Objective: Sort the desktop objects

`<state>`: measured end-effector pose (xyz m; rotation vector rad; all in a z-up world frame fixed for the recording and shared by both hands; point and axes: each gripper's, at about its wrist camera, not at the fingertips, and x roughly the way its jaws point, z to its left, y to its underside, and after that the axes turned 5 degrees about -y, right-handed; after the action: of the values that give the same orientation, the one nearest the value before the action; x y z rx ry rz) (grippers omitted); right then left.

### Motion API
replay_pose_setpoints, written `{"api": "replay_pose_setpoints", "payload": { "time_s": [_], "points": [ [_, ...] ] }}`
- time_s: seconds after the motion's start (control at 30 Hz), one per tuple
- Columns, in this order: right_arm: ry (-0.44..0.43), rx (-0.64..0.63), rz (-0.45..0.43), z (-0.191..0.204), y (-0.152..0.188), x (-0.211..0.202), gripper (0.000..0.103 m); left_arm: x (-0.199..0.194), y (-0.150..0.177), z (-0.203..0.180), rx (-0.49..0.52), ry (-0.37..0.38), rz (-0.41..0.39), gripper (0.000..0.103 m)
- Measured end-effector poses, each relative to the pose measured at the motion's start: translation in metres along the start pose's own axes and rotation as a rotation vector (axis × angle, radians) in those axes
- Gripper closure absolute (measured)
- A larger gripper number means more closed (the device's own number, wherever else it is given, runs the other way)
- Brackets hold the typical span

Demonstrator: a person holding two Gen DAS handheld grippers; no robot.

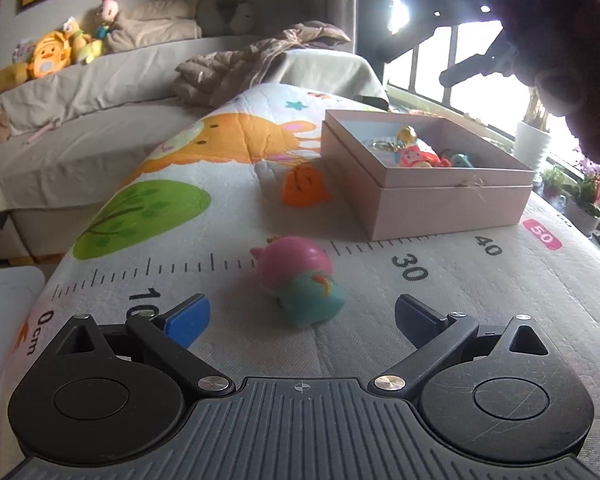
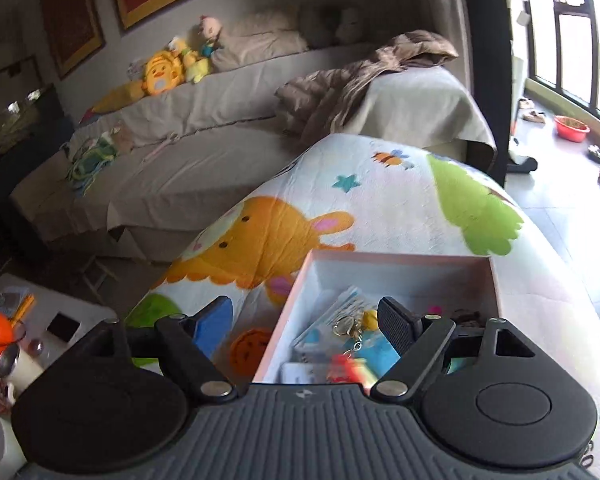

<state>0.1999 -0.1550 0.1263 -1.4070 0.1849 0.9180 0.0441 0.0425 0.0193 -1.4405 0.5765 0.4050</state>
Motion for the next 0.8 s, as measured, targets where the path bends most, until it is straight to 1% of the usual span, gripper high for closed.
{"api": "replay_pose_setpoints", "payload": {
  "time_s": [0.07, 0.1, 0.17, 0.2, 0.23, 0.3, 0.33, 0.4, 0.47, 0.5, 0.6, 0.67, 0.8],
  "points": [
    [0.007, -0.101, 0.036, 0.029, 0.007, 0.023, 0.023, 0.002, 0.003, 0.002, -0.001, -0.005, 0.006, 0.001],
    [0.021, -0.15, 0.053, 0.042, 0.009, 0.035, 0.025, 0.002, 0.005, 0.003, -0.002, -0.006, 0.007, 0.001],
    [0.077, -0.22, 0.089, 0.064, 0.011, 0.064, 0.034, 0.003, 0.009, 0.005, -0.007, -0.008, 0.01, 0.001],
    [0.105, -0.236, 0.118, 0.071, 0.012, 0.079, 0.041, 0.003, 0.01, 0.006, -0.014, -0.007, 0.013, 0.001],
    [0.122, -0.242, 0.147, 0.075, 0.012, 0.092, 0.049, 0.003, 0.011, 0.008, -0.022, -0.002, 0.012, 0.001],
    [0.167, -0.269, 0.195, 0.082, 0.013, 0.118, 0.057, 0.001, 0.012, 0.01, -0.037, 0.005, -0.002, 0.001],
    [0.196, -0.291, 0.208, 0.085, 0.014, 0.13, 0.06, 0.0, 0.013, 0.012, -0.043, 0.009, -0.005, 0.001],
    [0.256, -0.333, 0.231, 0.087, 0.02, 0.147, 0.061, 0.0, 0.014, 0.013, -0.054, 0.016, -0.008, 0.001],
    [0.29, -0.344, 0.254, 0.087, 0.023, 0.158, 0.064, -0.002, 0.014, 0.014, -0.065, 0.022, -0.016, 0.001],
    [0.295, -0.355, 0.265, 0.089, 0.024, 0.161, 0.065, -0.002, 0.014, 0.015, -0.071, 0.026, -0.02, 0.001],
    [0.282, -0.349, 0.286, 0.092, 0.026, 0.157, 0.065, -0.004, 0.015, 0.018, -0.087, 0.036, -0.026, 0.001],
    [0.252, -0.348, 0.297, 0.097, 0.031, 0.149, 0.065, -0.006, 0.016, 0.019, -0.094, 0.039, -0.03, 0.0],
    [0.164, -0.352, 0.321, 0.108, 0.044, 0.124, 0.065, -0.008, 0.017, 0.02, -0.092, 0.041, -0.028, 0.0]
  ]
}}
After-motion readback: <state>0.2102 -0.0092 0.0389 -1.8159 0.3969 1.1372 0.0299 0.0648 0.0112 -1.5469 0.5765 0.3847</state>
